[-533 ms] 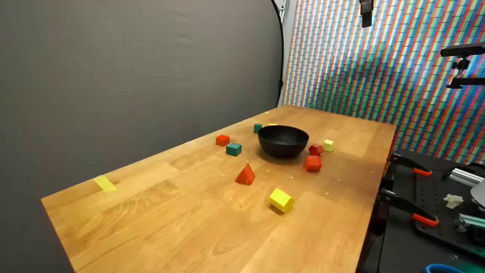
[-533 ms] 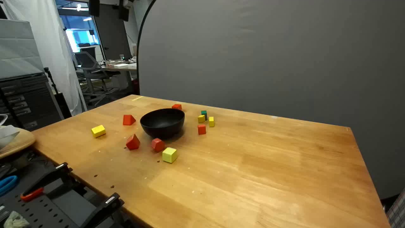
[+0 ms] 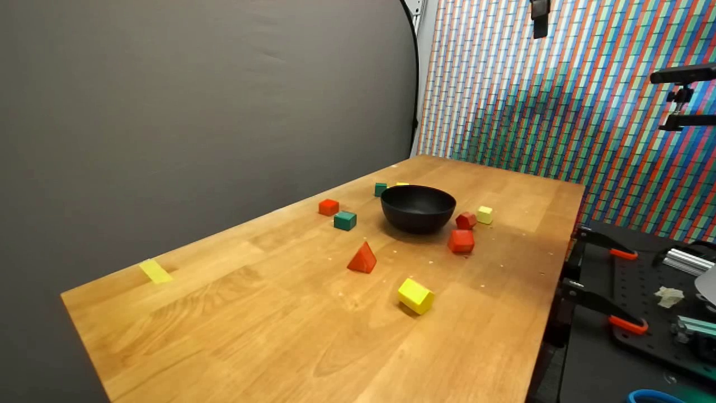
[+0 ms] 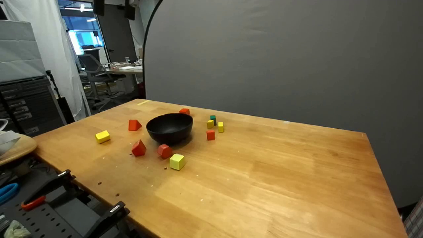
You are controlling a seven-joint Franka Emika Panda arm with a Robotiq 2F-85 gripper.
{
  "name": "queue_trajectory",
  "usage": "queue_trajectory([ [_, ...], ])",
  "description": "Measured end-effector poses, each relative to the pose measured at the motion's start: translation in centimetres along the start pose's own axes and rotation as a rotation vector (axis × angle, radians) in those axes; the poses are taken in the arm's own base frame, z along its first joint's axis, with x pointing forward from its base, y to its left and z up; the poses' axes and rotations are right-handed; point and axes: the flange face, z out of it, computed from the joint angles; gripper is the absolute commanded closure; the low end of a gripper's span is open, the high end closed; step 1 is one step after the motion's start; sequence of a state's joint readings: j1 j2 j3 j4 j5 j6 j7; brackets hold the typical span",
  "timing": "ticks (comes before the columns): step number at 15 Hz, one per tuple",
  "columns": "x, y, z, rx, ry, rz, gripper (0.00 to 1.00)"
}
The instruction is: Put all the blocks in the bowl
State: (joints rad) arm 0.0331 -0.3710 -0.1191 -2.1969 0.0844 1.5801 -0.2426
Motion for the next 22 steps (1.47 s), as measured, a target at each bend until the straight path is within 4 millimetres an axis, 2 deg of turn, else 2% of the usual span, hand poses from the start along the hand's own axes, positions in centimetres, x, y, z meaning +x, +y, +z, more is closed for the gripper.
queue_trajectory([
  [3,0.8,-1.0,0.7,-0.047,-0.014,-0.021,0.00],
  [5,2.8,-3.5,2.5,-0.108,-0.048,-0.066,0.00],
  [10,11.3,-13.1,8.3,-0.191,0.050,-0.119,0.00],
  [12,15.0,-15.2,10.4,-0.199,0.126,-0.084,0.00],
  [14,19.0,-15.3,12.5,-0.189,0.191,-0.012,0.00],
  [17,23.7,-13.3,14.7,-0.203,0.207,0.049,0.00],
  [19,24.6,-12.8,15.0,-0.202,0.206,0.058,0.00],
  [22,24.3,-12.6,16.4,-0.241,0.189,0.023,0.00],
])
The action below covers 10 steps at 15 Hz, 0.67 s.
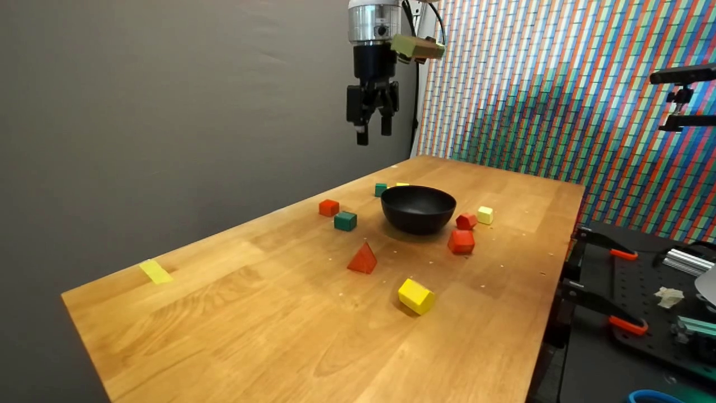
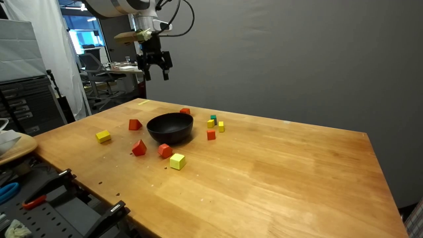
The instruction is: Put all the blocks in the bowl
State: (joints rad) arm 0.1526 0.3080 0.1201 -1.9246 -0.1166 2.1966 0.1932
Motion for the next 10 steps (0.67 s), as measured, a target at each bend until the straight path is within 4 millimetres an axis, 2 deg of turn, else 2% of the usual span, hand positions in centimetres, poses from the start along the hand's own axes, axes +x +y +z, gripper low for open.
queue_trajectory([
  [2,-0.3,-0.9,2.1,-0.008,-0.035,-0.060,0.00],
  [6,-0.3,-3.1,7.4,-0.002,-0.086,-0.186,0.00],
  [10,0.9,-3.2,11.2,0.016,-0.084,-0.243,0.00],
])
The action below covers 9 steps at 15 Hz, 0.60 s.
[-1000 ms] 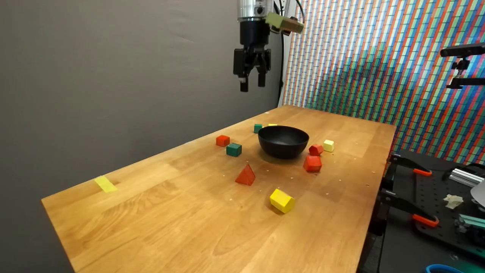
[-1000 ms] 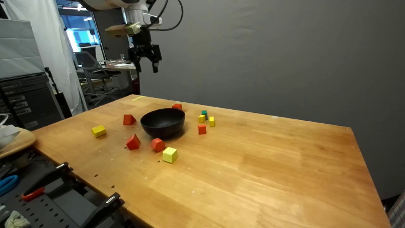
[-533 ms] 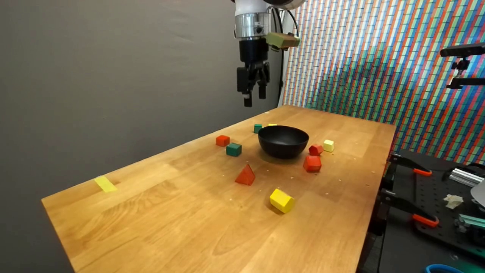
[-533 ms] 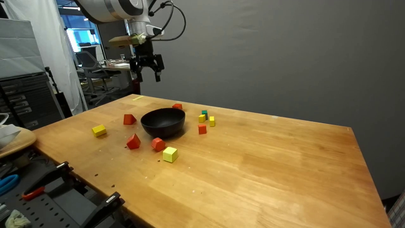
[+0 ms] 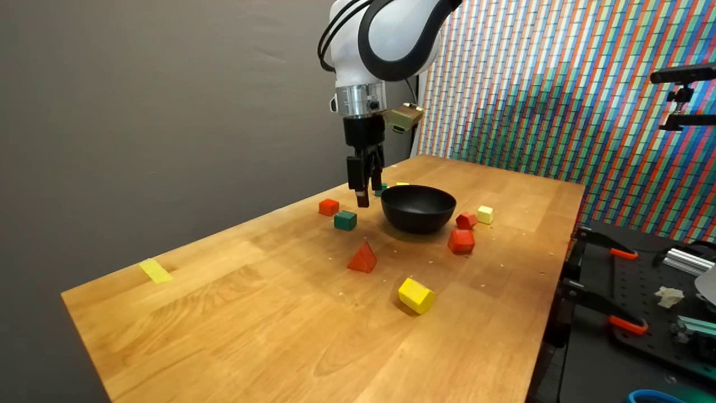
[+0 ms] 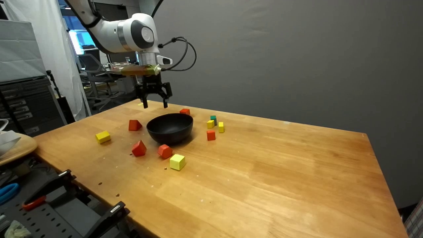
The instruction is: Put all the blocks in the bowl
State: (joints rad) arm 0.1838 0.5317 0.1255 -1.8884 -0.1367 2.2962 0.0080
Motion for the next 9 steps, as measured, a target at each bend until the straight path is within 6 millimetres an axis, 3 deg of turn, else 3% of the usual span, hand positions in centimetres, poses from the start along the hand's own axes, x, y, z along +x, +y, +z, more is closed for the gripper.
queue_trajectory([
  [6,2.3,3.3,2.5,0.030,0.021,-0.012,0.00],
  [9,3.8,3.5,3.4,0.063,0.035,-0.026,0.00],
])
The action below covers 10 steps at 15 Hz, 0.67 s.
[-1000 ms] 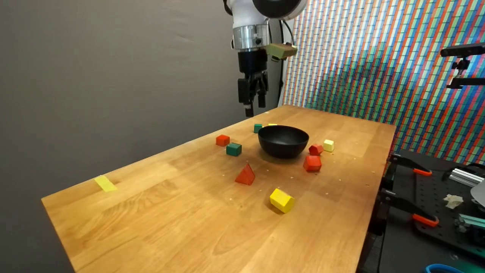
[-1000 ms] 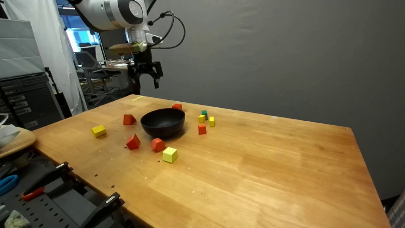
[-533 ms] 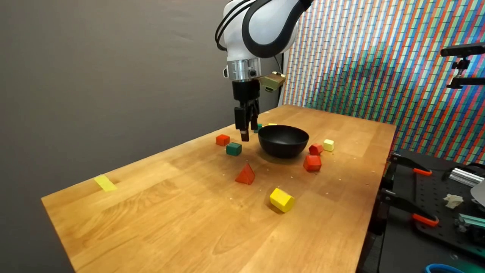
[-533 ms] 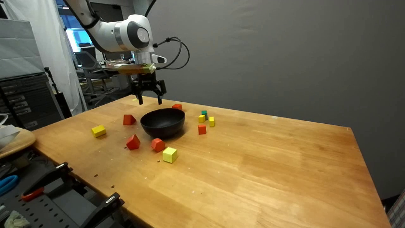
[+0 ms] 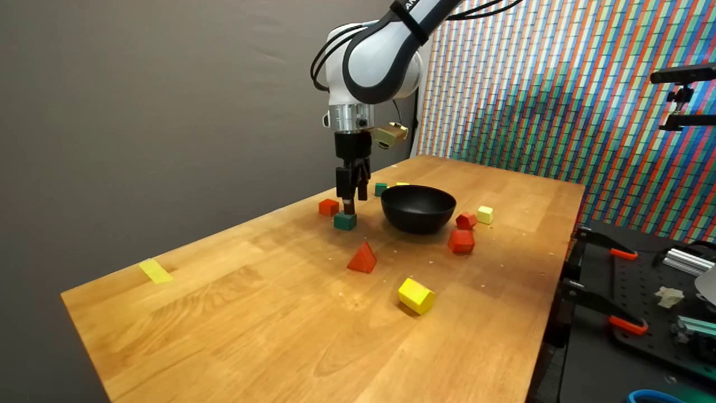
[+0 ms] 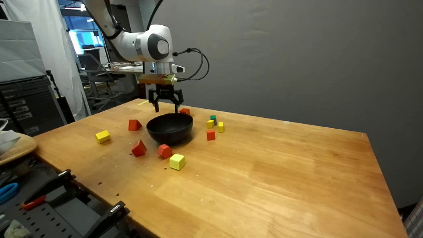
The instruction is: Put all the blocks in the bowl
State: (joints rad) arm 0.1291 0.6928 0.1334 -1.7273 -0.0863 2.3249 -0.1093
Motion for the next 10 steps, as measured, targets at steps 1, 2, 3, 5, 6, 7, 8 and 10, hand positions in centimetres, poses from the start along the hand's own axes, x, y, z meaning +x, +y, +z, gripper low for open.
queue_trajectory([
  [1,0.5,-0.3,0.4,0.009,0.003,-0.009,0.00],
  [2,1.0,-0.6,0.8,0.017,0.004,-0.018,0.03],
  [3,1.4,-1.0,1.4,0.022,0.003,-0.026,0.26],
  [5,2.0,-1.4,2.8,0.027,-0.006,-0.033,0.30],
  [6,2.2,-1.5,3.6,0.027,-0.013,-0.036,0.37],
  [7,2.4,-1.5,4.4,0.023,-0.019,-0.039,0.47],
  [8,2.5,-1.4,4.8,0.017,-0.024,-0.042,0.53],
  [10,2.8,-1.7,4.5,0.014,-0.030,-0.049,0.69],
])
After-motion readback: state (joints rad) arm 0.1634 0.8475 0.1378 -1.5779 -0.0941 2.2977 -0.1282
